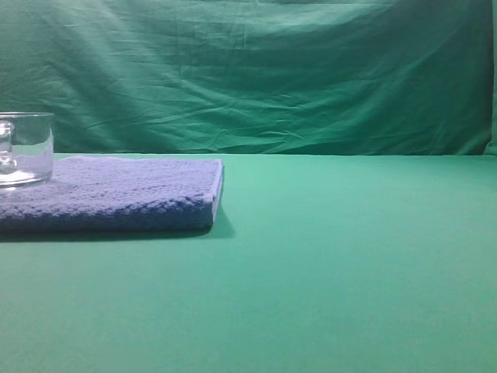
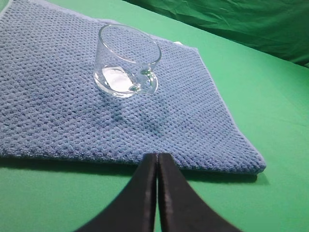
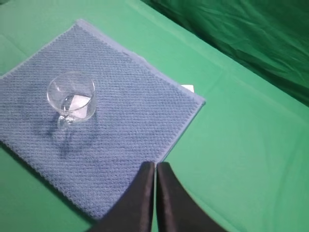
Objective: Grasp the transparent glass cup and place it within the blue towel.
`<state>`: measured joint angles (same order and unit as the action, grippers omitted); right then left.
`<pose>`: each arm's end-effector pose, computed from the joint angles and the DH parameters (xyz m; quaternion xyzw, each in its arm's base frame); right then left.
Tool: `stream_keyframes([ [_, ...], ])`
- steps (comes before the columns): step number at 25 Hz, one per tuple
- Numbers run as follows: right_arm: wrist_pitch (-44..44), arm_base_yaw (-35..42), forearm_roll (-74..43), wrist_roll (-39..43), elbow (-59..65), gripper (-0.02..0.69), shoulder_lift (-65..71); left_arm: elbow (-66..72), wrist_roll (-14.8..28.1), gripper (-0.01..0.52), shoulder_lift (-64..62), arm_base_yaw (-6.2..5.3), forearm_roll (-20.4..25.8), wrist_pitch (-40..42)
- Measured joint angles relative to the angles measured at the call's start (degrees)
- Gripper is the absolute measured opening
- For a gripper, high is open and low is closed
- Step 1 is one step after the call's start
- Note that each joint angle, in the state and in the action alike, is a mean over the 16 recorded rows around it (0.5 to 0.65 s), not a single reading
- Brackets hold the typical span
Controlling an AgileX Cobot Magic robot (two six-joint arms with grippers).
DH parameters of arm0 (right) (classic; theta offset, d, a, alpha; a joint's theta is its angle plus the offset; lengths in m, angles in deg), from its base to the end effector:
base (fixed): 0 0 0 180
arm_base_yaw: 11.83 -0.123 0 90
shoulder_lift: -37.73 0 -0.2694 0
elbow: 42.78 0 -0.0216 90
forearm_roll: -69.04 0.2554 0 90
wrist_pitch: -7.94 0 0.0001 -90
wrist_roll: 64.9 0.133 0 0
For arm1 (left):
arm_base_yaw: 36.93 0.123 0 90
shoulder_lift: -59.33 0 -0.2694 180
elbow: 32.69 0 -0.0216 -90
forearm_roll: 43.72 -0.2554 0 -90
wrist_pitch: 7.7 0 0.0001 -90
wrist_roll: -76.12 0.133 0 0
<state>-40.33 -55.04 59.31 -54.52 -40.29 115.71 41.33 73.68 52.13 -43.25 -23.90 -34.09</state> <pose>0.2270 0.1902 0.3682 -0.2764 0.8551 0.1216 0.4215 0.1052 -0.0318 0.1802 -0.0523 0.7972 -0.1968 0.5684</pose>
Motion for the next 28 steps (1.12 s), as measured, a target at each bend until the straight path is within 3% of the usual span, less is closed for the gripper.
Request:
stream_keyframes([
  [17, 9.3, 25.9, 4.2, 0.2, 33.2, 0.000, -35.4, 0.0, 0.0, 0.000, 0.0, 0.00, 0.0, 0.0],
  [28, 16.3, 34.3, 2.4, -0.5, 52.4, 0.000, -56.6, 0.0, 0.0, 0.000, 0.0, 0.00, 0.0, 0.0],
])
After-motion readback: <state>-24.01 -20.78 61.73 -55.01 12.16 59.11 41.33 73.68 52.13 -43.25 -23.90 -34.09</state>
